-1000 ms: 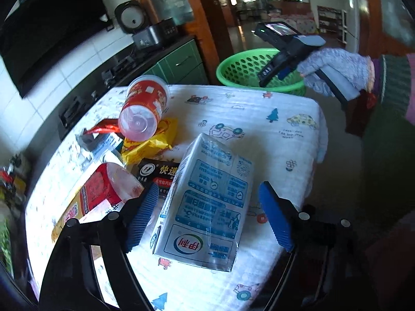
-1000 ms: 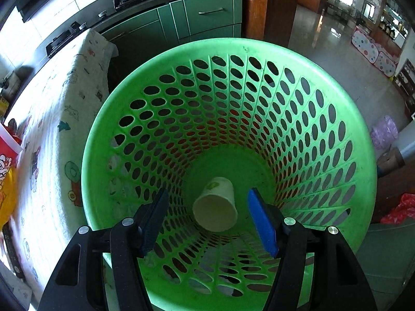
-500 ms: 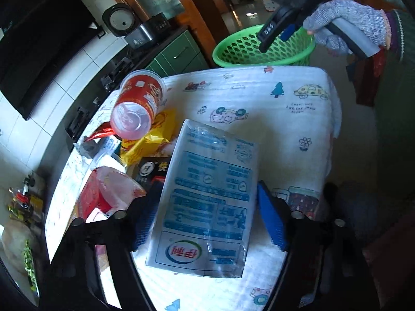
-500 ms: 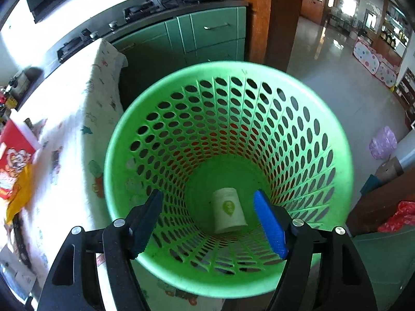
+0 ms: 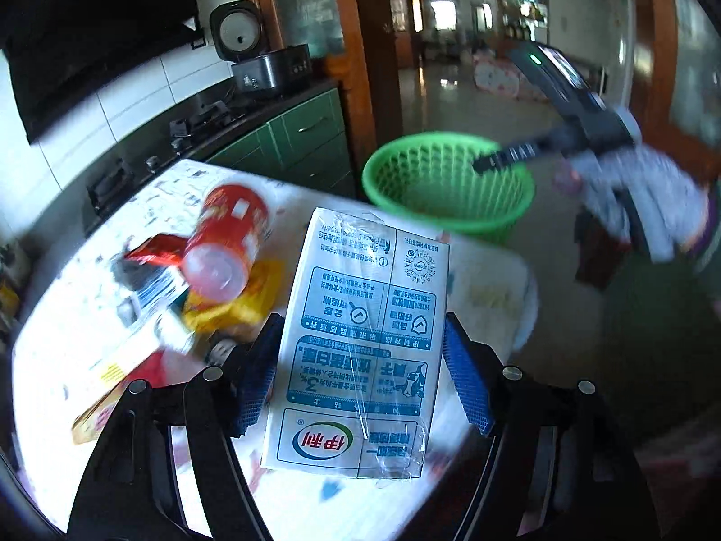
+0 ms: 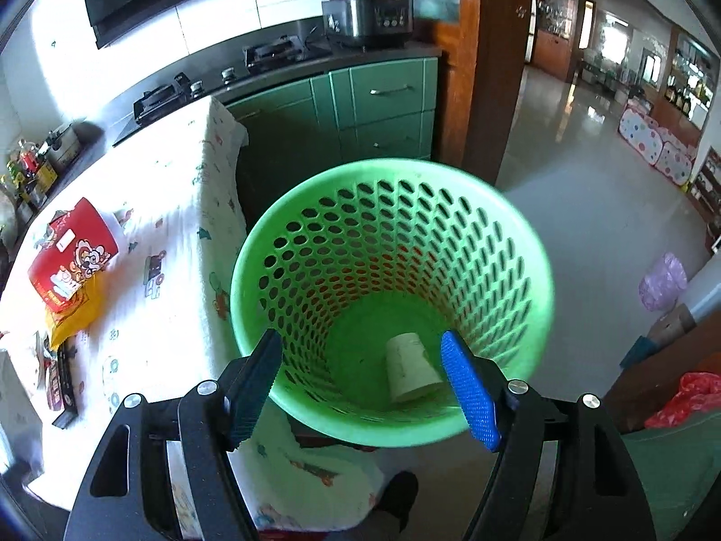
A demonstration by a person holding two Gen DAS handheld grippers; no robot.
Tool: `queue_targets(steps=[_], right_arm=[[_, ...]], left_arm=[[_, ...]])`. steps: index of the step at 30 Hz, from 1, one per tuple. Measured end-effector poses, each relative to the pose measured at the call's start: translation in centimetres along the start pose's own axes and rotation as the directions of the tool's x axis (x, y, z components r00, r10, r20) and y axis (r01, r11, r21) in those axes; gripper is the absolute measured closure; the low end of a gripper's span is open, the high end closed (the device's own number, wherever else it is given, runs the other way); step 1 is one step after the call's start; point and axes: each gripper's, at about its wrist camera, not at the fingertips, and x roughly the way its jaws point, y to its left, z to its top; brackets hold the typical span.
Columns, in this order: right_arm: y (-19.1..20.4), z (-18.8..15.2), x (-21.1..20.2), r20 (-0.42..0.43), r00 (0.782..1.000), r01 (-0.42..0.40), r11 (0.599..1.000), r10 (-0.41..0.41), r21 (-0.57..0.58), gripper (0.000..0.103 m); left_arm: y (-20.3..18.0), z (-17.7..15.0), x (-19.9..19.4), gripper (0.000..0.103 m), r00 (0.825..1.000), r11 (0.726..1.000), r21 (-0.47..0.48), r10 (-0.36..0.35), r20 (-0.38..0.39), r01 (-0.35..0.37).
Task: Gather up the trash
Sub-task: 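Carry the milk carton to the green basket and release it with the left tool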
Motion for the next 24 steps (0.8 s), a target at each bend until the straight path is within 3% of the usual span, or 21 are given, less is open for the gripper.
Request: queue_targets(steps=[9, 15, 22, 24], right_arm=[[-4.0, 0.1, -3.4, 0.082, 0.996, 0.037, 0.999, -0.040, 0.034, 0.030], [-6.7, -0.5, -4.1, 0.111, 0.992, 0.046, 0.997, -0.053, 0.058, 0.029], [-8.8, -1.6, -4.0, 0.154, 0.984, 0.079, 0.995, -0.089, 0.065, 0.028], [-9.5, -1.8, -3.9, 0.160, 0.982, 0.090, 0.994, -0.100, 0.068, 0.028]], left_arm=[[-2.8, 8.3, 8.6, 0.034, 0.990, 0.987, -0.098, -0.129, -0.049, 0.124], [-6.4, 13.0, 16.4, 0.034, 0.982, 0.985, -0.099, -0.154, -0.112, 0.143], [-9.5, 15.8, 23.9, 0.034, 0.967, 0.981, -0.121, -0.173, -0.187, 0.152], [-10.0, 16.2, 25.1, 0.034, 0.957, 0.972, -0.148, -0.208, -0.204, 0.180]])
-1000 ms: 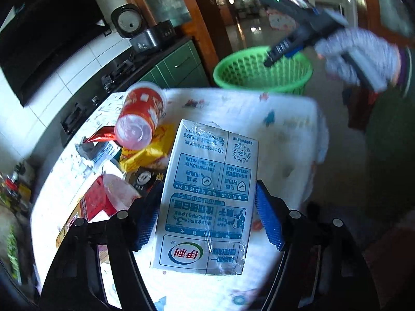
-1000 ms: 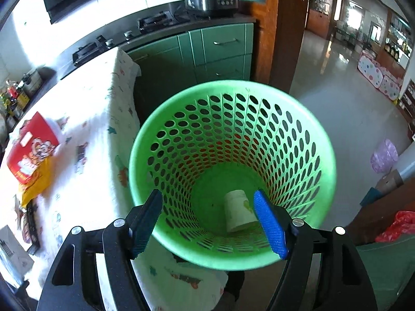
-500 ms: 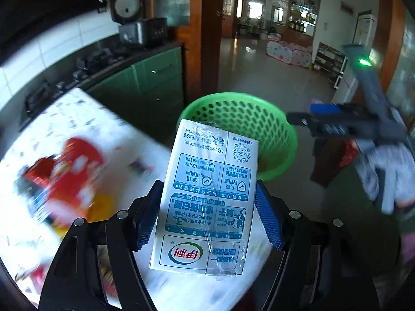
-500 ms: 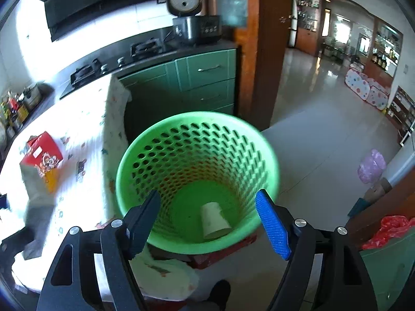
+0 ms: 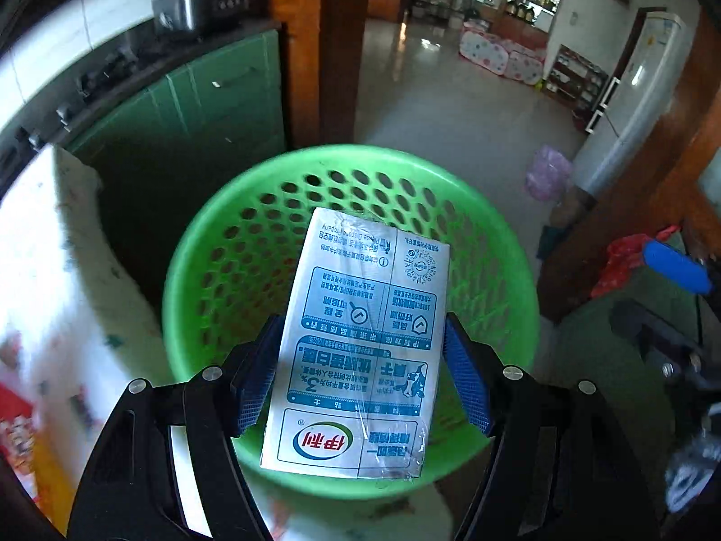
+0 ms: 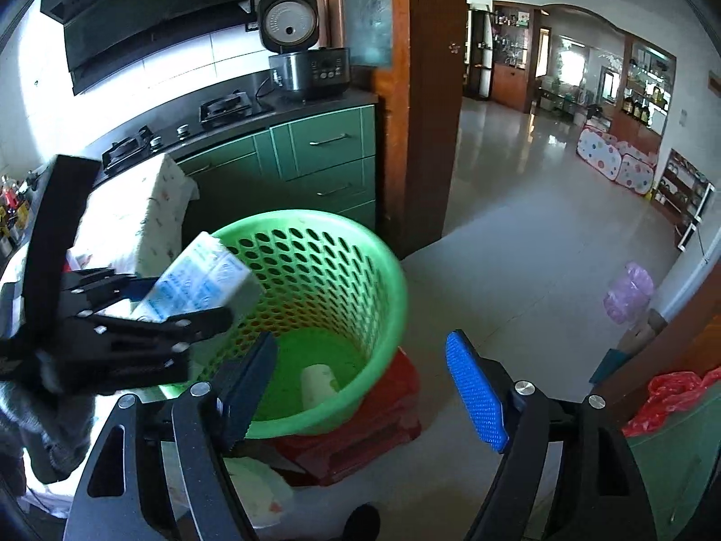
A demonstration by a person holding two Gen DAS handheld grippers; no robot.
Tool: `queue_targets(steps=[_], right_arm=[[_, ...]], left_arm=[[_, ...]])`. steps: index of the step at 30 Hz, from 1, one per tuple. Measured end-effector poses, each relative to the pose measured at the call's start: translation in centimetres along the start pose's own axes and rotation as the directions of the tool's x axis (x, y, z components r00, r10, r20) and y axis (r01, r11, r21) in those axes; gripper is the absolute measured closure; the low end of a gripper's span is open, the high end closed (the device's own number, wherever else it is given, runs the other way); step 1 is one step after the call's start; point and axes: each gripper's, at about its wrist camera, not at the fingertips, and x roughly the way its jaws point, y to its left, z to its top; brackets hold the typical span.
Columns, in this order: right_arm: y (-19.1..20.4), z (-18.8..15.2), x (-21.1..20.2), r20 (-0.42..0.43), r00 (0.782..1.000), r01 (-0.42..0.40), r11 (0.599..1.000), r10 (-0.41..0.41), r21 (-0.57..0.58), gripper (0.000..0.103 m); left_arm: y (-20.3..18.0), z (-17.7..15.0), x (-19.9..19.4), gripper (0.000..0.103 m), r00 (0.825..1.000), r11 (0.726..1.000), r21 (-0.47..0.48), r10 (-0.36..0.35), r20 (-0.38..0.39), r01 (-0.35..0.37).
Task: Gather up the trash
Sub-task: 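Carry the milk carton to the green basket and release it with the left tool, then grasp the red snack cup with the right tool while the left tool grasps the red-gold drink carton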
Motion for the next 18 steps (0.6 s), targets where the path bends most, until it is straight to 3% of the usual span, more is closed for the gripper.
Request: queue_targets(steps=[5, 8, 10, 18], right_arm=[[-1.3, -0.6, 0.5, 0.004, 1.000, 0.013, 1.000, -0.013, 0.013, 0.026], [-1.5, -0.7, 0.8, -0.001, 1.000, 0.012, 1.000, -0.012, 0.021, 0.026], [-1.6, -0.8, 0.7, -0.003, 1.000, 0.011, 1.000, -0.010, 0.022, 0.026], [0.7, -1.3, -1.0, 0.007, 0.999, -0.031, 1.000, 0.031, 0.005, 0.025]], left_arm=[[-0.5, 0.7, 1.5, 0.032, 0.999, 0.999, -0.026, -0.039, -0.005, 0.039], [-0.8, 0.3, 1.2, 0.024, 0.999, 0.999, -0.014, -0.039, 0.004, 0.039], [-0.9, -0.1, 0.6, 0.024, 1.000, 1.000, -0.001, -0.024, 0.009, 0.024], [0.8, -2.8, -6.2, 0.024, 0.994, 0.998, -0.031, 0.054, 0.096, -0.051]])
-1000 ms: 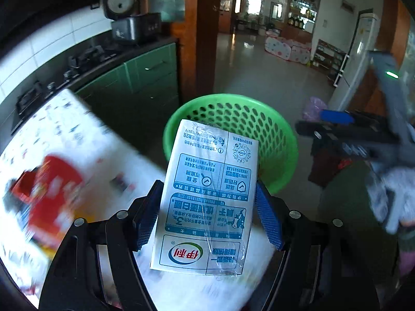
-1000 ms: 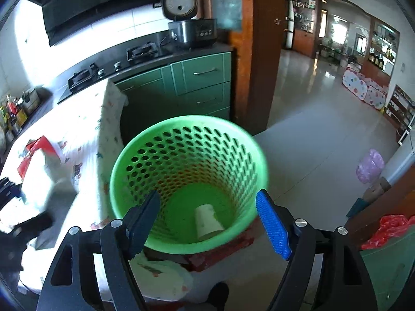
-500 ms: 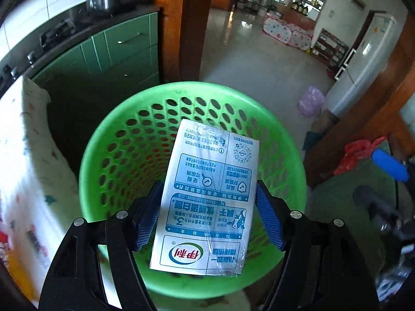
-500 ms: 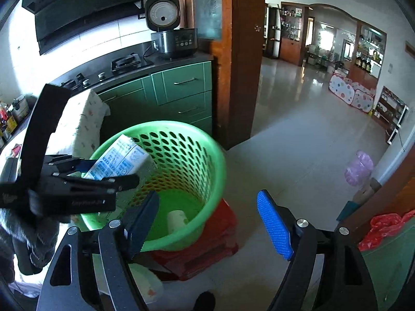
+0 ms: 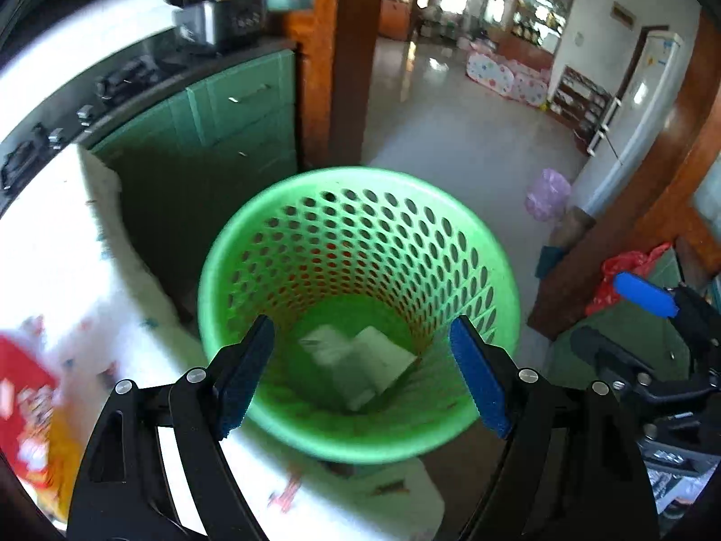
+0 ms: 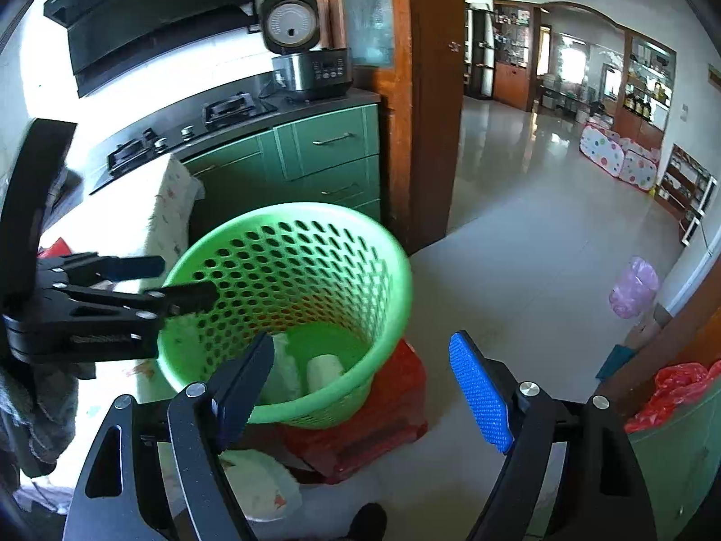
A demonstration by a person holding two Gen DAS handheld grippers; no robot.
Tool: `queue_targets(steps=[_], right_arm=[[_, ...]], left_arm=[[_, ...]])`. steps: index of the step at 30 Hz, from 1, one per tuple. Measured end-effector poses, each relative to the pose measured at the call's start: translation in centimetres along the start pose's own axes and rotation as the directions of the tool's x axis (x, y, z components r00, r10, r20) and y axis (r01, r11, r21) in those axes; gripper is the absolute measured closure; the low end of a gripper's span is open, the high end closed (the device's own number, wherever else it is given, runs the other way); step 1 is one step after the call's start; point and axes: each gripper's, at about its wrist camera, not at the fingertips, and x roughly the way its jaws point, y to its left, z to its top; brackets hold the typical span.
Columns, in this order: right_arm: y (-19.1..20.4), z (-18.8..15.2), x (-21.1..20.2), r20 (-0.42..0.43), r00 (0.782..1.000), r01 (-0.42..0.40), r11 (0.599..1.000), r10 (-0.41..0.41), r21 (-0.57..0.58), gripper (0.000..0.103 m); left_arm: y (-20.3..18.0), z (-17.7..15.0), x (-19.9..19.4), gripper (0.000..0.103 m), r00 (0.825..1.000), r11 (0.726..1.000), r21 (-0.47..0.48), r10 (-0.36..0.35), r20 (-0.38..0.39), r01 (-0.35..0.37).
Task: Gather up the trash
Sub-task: 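Grasp the red snack cup with the right tool while the left tool grasps the red-gold drink carton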
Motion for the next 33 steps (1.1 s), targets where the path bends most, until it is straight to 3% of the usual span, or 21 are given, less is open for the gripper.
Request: queue_targets(steps=[8, 20, 28, 33], right_arm=[[5.4, -0.3, -1.2, -0.003, 0.996, -0.091, 0.995, 0.091, -0.036, 0.022], [16.4, 0.6, -2.6, -0.020, 0.974, -0.228, 0.961, 0.228, -0.159, 0.020], [21.9, 1.6, -2.6, -0.060, 0.959, -0.285, 0.940, 0.279, -0.187, 0.019], [24.9, 2.2, -1.8, -0.096, 0.952, -0.303, 0.934, 0.289, -0.189, 0.019]], left_arm=[[4.2, -4.0, -8.2, 0.024, 0.991, 0.993, -0.044, 0.109, 0.078, -0.105], [13.1, -12.0, -18.3, 0.022, 0.952, 0.960, -0.103, 0.273, 0.137, -0.261], [18.5, -17.1, -22.4, 0.015, 0.937, 0.947, -0.054, 0.321, 0.137, -0.317], [21.5, -18.9, -23.1, 0.012, 0.948, 0.954, 0.026, 0.295, 0.117, -0.300]])
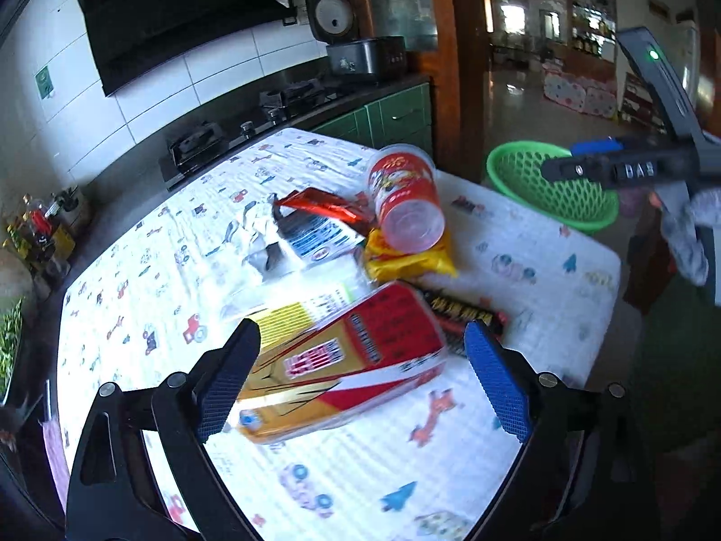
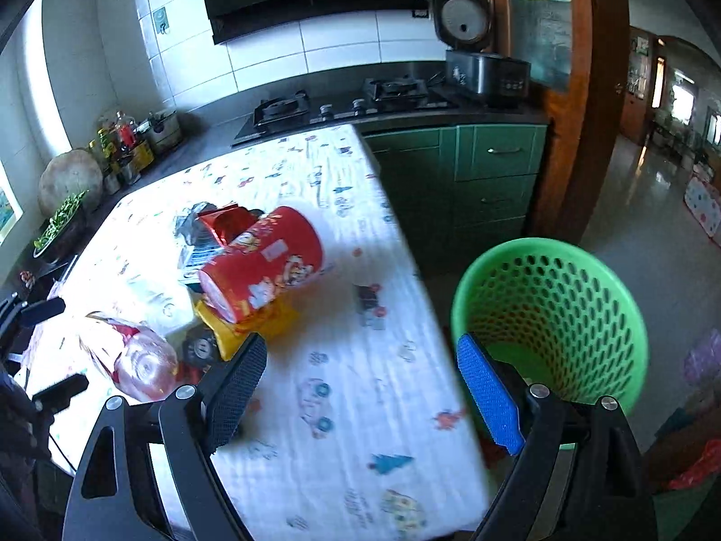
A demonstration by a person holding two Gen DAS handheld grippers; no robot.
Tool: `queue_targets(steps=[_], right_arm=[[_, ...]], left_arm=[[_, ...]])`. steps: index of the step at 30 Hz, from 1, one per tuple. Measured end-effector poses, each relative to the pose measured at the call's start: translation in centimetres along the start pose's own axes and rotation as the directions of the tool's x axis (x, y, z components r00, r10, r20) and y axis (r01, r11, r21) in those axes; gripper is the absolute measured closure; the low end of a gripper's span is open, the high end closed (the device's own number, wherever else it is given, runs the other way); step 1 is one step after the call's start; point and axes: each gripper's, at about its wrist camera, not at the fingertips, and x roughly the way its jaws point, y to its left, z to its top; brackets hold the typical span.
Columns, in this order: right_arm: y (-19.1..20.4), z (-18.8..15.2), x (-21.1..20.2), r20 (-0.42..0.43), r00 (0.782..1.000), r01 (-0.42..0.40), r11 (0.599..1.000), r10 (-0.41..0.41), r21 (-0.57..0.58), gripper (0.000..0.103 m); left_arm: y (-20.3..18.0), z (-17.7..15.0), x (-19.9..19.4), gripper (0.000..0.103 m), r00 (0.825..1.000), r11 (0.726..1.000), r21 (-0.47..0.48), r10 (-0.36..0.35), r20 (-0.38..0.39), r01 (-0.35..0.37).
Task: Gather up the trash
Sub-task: 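Grasp the red snack cup with the right tool while the left tool grasps the red-gold drink carton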
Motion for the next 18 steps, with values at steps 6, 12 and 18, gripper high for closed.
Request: queue_targets(steps=[6, 12, 18], right_arm=[[1.6, 1.7, 2.4, -0.059, 0.997, -0.039, 0.997, 0.043, 0.062, 0.019], [2.6, 3.7, 5.2, -0.111, 0.990, -0.067, 0.988, 0.083, 0.138, 0.019], [2.7, 5.8, 8.6, -0.161, 0.975, -0.107, 0.961, 0.151, 0.254, 0.019]], left_arm=[[2.1, -0.9, 1.0, 0.008, 0.995, 0.990, 0.105, -0.093, -0.032, 0.096], [3.0, -1.2, 3.1, 0.008, 0.985, 0.972, 0.168, -0.154, -0.075, 0.164], [3.6, -0.8, 3.6, 0.007, 0.972, 0.944, 0.234, -0.220, -0.083, 0.234]])
